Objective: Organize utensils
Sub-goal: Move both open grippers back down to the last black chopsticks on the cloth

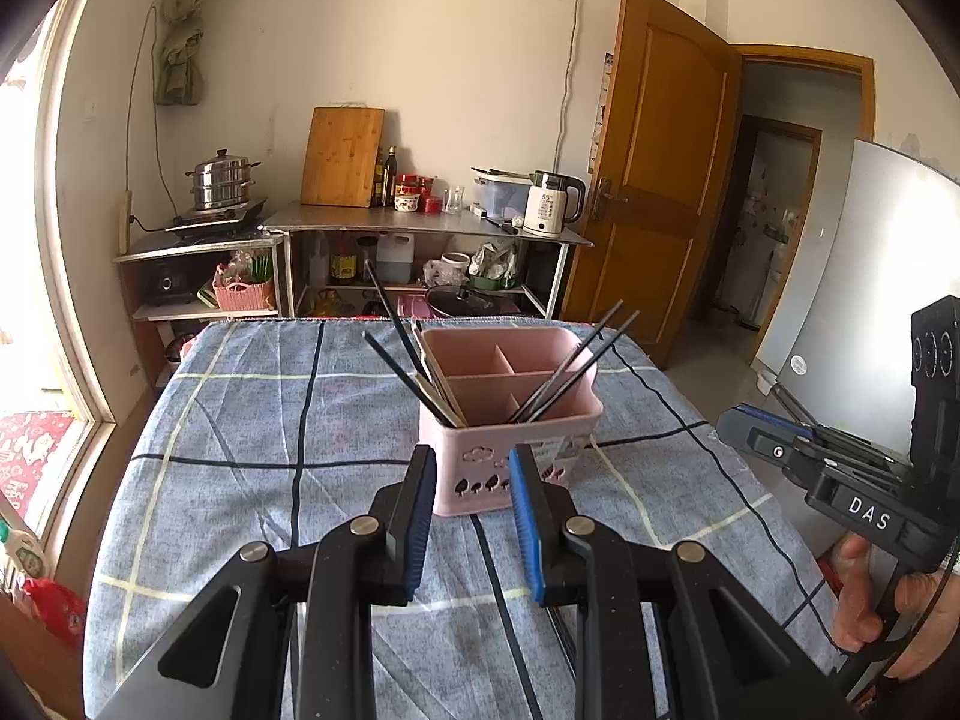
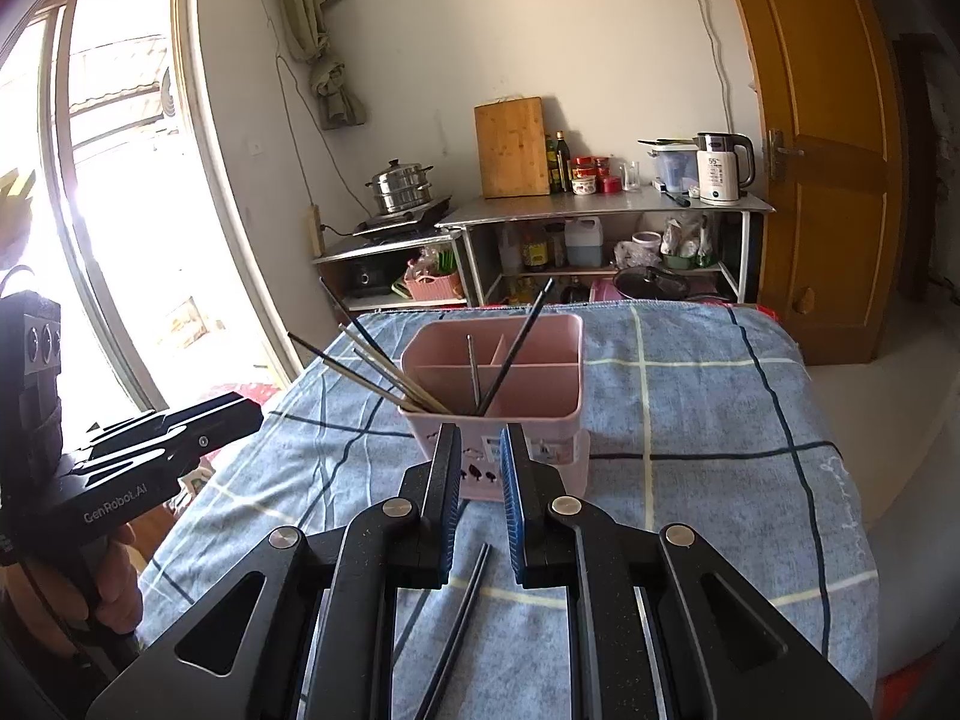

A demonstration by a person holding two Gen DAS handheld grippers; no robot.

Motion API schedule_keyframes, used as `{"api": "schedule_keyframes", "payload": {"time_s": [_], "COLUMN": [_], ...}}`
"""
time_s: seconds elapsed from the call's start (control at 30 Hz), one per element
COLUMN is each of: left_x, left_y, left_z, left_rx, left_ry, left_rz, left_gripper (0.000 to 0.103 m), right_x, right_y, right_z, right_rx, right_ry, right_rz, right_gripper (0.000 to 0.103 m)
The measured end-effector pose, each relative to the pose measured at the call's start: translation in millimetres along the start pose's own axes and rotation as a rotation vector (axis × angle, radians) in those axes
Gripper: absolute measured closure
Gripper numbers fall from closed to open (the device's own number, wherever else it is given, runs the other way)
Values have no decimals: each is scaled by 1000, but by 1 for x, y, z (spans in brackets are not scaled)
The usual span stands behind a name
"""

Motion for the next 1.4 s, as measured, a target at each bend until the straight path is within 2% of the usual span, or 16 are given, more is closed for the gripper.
{"api": "schedule_keyframes", "payload": {"time_s": [0.37, 0.7, 0.97, 1.4], "left_x": [3, 10, 12, 18], "left_y": [13, 6, -21, -90], "left_z": [64, 95, 117, 160], "left_rx": [-49, -90, -157, -313], "left_ry": [8, 4, 5, 39], "left_rz": [22, 34, 26, 12], "left_gripper": [78, 78, 78, 78], "right_x": [-8, -5, -5, 9], "right_y": [28, 31, 19, 1], "right_z": [57, 86, 99, 120], "right_rx": [-45, -79, -112, -170], "right_ry": [-5, -39, -47, -82], "right_rz": [5, 5, -5, -13], "right_gripper": [89, 89, 87, 84]}}
Point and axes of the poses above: each gripper's, at about its wrist camera, not at the fingertips, and y roughly against the way its jaws point, x to its right, z to its underside, the point moved 7 cm from there along -y, roughly the way its jaws point, and after that the axes turned 10 degrees about y, right-handed, at the moved point
